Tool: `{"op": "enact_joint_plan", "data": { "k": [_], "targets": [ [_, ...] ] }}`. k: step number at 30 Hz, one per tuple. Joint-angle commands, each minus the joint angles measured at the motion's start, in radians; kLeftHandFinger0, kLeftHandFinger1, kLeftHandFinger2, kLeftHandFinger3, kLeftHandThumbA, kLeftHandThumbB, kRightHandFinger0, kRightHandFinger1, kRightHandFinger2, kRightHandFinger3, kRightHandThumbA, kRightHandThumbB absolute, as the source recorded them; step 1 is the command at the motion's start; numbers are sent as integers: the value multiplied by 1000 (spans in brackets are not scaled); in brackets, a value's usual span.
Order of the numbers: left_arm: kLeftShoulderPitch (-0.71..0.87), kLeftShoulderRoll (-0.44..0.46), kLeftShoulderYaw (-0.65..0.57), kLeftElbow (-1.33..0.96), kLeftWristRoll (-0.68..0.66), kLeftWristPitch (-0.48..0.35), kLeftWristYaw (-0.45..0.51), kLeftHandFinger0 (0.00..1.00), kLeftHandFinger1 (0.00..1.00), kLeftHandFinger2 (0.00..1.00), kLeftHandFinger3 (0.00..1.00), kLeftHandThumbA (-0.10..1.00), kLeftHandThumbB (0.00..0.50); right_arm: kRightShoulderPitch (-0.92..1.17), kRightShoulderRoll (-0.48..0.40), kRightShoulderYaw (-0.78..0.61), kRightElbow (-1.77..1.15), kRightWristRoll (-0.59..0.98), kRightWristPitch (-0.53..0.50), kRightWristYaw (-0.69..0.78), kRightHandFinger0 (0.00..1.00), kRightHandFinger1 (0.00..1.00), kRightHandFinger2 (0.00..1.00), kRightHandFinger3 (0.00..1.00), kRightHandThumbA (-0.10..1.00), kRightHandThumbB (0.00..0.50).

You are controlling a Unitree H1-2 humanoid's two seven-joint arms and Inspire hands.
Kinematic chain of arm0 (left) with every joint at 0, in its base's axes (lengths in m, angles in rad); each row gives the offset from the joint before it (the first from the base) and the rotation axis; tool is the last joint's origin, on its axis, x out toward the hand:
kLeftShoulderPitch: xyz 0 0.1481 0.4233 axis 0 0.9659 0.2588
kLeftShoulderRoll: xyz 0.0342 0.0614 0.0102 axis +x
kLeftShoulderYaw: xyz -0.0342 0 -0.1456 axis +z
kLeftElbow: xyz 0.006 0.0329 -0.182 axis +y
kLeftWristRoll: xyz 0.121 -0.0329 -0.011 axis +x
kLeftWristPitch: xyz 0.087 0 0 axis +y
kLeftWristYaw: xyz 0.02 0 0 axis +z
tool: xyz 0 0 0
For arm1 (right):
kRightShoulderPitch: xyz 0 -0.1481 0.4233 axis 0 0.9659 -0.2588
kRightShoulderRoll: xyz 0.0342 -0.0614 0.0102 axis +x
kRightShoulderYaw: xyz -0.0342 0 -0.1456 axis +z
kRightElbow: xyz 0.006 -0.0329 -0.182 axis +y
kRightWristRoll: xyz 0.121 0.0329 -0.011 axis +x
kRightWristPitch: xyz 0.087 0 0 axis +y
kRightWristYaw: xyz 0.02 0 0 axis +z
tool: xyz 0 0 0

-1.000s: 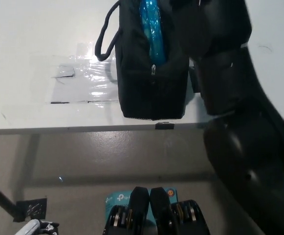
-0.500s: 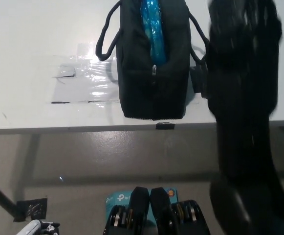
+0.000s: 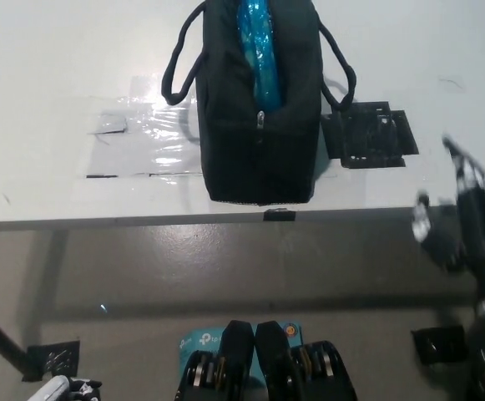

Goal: The robot uses its right hand to pick up a stack of plates kept in the middle of the desk and put it inside a bag kept next to it

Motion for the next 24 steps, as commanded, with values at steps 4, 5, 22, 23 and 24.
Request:
{"op": "enact_joint_plan", "data": {
  "k": [4, 5, 22, 23, 24],
  "targets": [
    [5, 26, 38, -17, -10, -26, 9, 803, 843, 870, 879, -100, 161, 183, -71, 14, -33, 235, -340, -260, 1000, 1000, 1000, 1000, 204, 184],
    [-2, 26, 37, -19, -6, -27, 10, 787, 828, 860, 870, -100, 158, 217, -75, -4, 25, 273, -406, -314, 1000, 1000, 1000, 1000, 128, 185],
    [-10, 20, 55, -18, -27, -55, 17, 744, 772, 841, 841, -100, 167, 177, -84, -228, 672, 670, -720, -350, 462, 614, 725, 978, 102, 260],
    [-11, 20, 55, -13, -27, -60, 18, 733, 764, 840, 834, -100, 167, 175, -82, -232, 670, 663, -696, -351, 475, 610, 707, 965, 131, 265],
    [-11, 19, 56, -11, -27, -61, 19, 727, 760, 838, 827, -100, 164, 174, -83, -233, 675, 660, -694, -352, 483, 600, 690, 961, 141, 267]
  ]
}}
